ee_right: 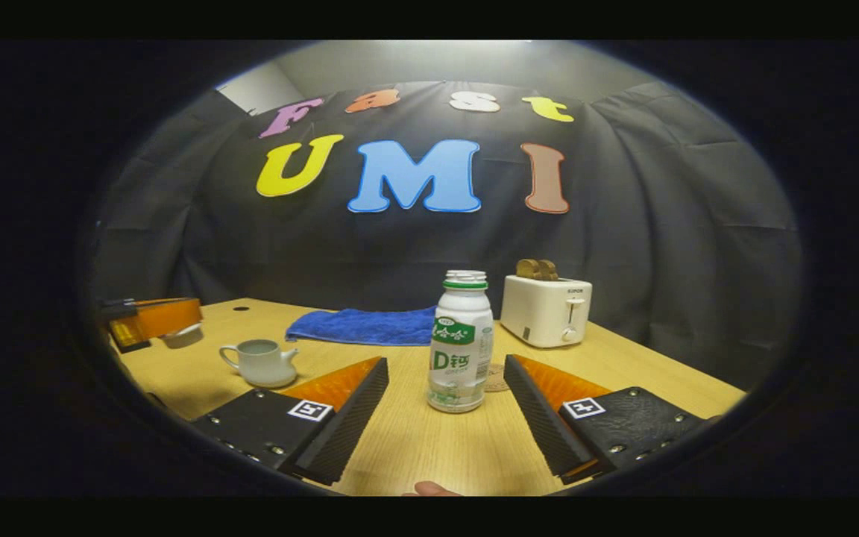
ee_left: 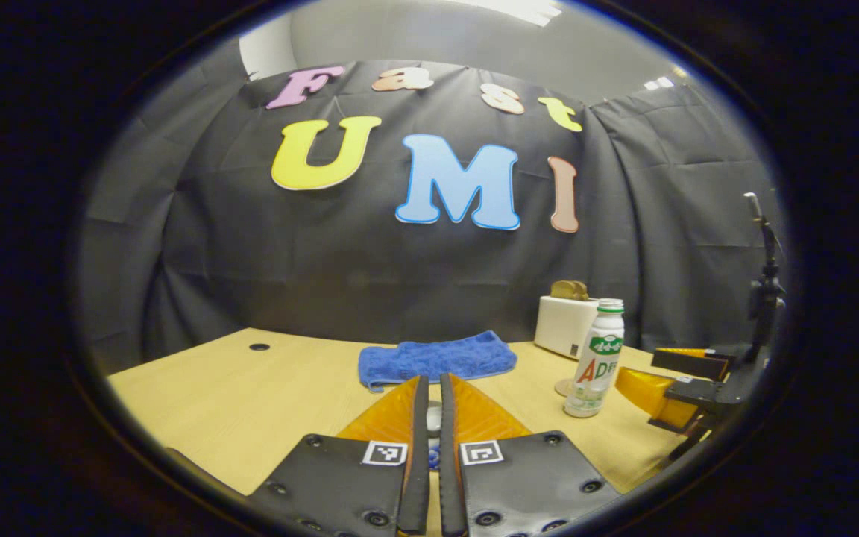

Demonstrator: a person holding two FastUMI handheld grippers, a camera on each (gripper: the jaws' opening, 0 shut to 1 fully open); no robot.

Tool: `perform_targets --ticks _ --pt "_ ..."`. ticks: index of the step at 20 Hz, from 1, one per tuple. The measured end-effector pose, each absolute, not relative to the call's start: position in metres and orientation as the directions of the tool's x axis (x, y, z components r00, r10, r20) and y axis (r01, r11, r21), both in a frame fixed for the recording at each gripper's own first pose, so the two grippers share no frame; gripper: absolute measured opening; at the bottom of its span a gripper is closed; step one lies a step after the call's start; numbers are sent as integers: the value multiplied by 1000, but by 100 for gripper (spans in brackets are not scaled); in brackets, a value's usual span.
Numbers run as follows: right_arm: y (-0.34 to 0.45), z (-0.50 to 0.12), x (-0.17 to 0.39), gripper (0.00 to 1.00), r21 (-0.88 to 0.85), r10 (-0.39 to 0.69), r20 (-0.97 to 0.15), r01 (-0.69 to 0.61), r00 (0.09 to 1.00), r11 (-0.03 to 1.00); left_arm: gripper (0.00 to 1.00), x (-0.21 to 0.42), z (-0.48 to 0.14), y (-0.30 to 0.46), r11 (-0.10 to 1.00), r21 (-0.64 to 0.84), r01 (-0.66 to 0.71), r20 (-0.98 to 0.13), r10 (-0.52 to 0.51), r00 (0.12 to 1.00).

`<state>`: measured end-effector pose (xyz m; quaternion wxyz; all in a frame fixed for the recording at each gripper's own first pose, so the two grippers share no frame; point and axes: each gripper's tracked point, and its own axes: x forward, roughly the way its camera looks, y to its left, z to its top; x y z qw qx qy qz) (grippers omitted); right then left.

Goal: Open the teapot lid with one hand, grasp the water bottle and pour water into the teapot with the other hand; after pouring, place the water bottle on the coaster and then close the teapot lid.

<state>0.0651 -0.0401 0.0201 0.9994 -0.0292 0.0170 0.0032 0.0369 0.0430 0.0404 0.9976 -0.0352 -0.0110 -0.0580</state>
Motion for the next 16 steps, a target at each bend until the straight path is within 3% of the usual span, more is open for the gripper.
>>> perform_targets --ticks 3,5,7,15,16 --pt "-44 17 82 96 -35 -1 -53 -1 999 999 12 12 31 33 982 -115 149 28 -146 989" --pt "-48 17 95 96 -49 -19 -62 16 998 999 16 3 33 28 982 -91 165 37 -162 986" --pt "-47 12 105 96 -42 -20 -82 17 996 999 12 2 41 47 993 -41 112 60 -110 992" --pt "-52 -3 140 96 -47 -40 -150 34 988 998 16 -1 43 45 990 -62 128 66 -124 990" --pt "-53 -4 144 96 -56 -47 -151 39 987 998 12 0 42 44 989 -61 131 64 -127 990"
